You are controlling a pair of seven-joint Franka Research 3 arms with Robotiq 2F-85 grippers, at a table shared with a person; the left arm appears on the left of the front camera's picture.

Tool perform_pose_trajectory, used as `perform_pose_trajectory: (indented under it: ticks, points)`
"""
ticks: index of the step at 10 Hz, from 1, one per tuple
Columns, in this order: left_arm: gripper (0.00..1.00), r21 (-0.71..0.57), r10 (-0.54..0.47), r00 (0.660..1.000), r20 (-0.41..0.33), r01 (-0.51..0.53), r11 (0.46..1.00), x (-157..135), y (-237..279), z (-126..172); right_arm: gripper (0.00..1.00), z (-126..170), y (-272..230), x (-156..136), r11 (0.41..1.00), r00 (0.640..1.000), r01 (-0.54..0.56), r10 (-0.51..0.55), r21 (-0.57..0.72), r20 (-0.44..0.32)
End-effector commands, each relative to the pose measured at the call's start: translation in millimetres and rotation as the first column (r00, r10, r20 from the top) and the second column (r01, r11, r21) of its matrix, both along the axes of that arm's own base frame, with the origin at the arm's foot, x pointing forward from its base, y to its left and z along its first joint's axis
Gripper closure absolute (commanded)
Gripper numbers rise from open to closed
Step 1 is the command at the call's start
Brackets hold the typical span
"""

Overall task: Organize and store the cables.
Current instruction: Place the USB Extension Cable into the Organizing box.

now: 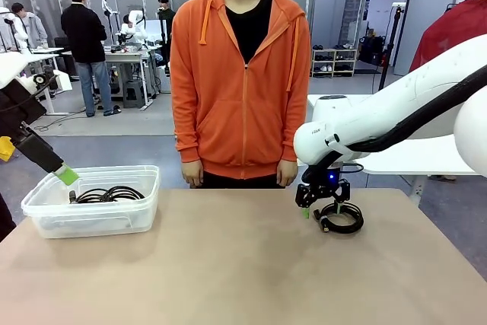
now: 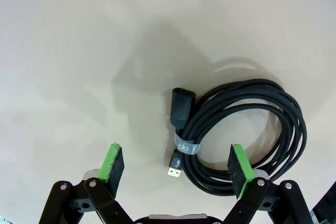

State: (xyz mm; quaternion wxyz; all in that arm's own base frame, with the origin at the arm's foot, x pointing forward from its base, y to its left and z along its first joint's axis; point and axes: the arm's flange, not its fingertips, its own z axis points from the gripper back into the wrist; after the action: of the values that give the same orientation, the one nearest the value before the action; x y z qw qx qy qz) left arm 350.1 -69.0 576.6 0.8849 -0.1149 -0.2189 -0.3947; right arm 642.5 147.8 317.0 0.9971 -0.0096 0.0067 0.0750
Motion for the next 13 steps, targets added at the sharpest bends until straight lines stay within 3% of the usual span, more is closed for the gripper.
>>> perform_pose_trajectory:
  ticks: [1,5,13]
  points:
    - [0.0,-0.017,0.005,1.0,0.006,-0.005,1.0,0.3,-0.6,0.2,0.0,-5.0,-1.3,10.0,0.999,0.999,0.045,-0.045,-0.024,0.02]
    - [0.0,-0.017,0.005,1.0,0.006,-0.005,1.0,0.3,-0.6,0.2,0.0,-13.7,-7.7,15.0,0.999,0.999,0.052,-0.052,-0.002,0.008]
    - [0.0,-0.017,0.005,1.0,0.006,-0.005,1.0,0.3,-0.6,0.2,0.8,-24.0,-6.6,11.5,0.999,0.999,0.045,-0.045,-0.006,-0.011]
